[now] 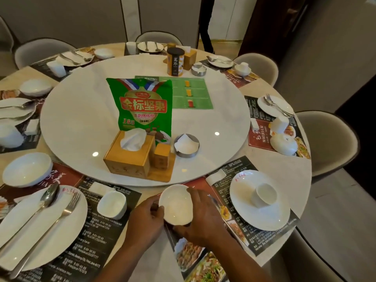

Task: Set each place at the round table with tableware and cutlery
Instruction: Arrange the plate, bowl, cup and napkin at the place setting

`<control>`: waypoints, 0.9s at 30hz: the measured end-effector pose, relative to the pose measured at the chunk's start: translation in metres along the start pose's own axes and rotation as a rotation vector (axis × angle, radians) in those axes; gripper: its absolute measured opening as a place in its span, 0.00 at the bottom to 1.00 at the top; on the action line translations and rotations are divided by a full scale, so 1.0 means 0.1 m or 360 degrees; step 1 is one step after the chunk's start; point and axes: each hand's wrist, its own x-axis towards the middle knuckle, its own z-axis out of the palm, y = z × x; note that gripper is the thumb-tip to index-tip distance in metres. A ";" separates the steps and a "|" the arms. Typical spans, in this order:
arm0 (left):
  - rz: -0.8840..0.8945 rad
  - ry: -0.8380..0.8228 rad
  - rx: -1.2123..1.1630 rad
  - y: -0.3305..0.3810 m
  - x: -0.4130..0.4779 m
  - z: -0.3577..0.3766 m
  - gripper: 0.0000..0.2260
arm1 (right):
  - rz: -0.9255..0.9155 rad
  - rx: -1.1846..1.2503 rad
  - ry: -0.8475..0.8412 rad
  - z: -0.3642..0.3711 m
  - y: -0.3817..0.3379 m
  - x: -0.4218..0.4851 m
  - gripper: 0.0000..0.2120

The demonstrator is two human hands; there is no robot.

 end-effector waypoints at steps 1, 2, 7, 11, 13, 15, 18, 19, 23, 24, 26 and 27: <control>-0.0002 0.0011 0.0003 -0.02 0.02 -0.01 0.14 | -0.0026 -0.0007 0.0007 0.02 -0.01 0.03 0.49; -0.0003 0.0018 0.0002 -0.03 0.03 -0.01 0.14 | -0.0046 -0.0006 0.0018 0.03 -0.02 0.06 0.48; -0.0033 0.0076 -0.0044 -0.04 0.02 0.02 0.15 | -0.0049 -0.0008 -0.0012 0.03 -0.04 0.10 0.49; -0.0065 0.0127 -0.0034 -0.01 0.00 0.06 0.15 | -0.0028 -0.0002 -0.0081 -0.01 -0.02 0.08 0.51; -0.0086 0.0178 0.0013 -0.01 -0.01 0.10 0.15 | -0.0025 0.0035 -0.0113 -0.06 0.02 0.07 0.50; -0.0091 0.0283 0.0086 0.02 -0.05 0.15 0.15 | -0.0030 0.0081 -0.0109 -0.16 0.09 0.02 0.43; -0.0047 0.0443 0.0186 0.13 -0.20 0.29 0.15 | -0.0029 0.0160 -0.0018 -0.46 0.32 -0.09 0.22; -0.0012 0.0497 0.0227 0.19 -0.26 0.35 0.15 | -0.0005 0.0178 -0.0001 -0.59 0.43 -0.12 0.17; 0.0112 0.0698 0.0387 0.42 -0.53 0.78 0.13 | 0.0088 0.0332 0.0030 -1.10 0.97 -0.29 0.07; 0.0102 0.0729 0.0373 0.49 -0.61 0.93 0.12 | 0.0099 0.0347 0.0015 -1.20 1.11 -0.33 0.07; 0.0033 0.0741 0.0284 0.64 -0.79 1.24 0.12 | 0.0128 0.0349 -0.0036 -1.35 1.34 -0.44 0.07; -0.0002 0.0742 0.0223 0.70 -0.88 1.38 0.12 | 0.0137 0.0358 -0.0074 -1.39 1.42 -0.50 0.07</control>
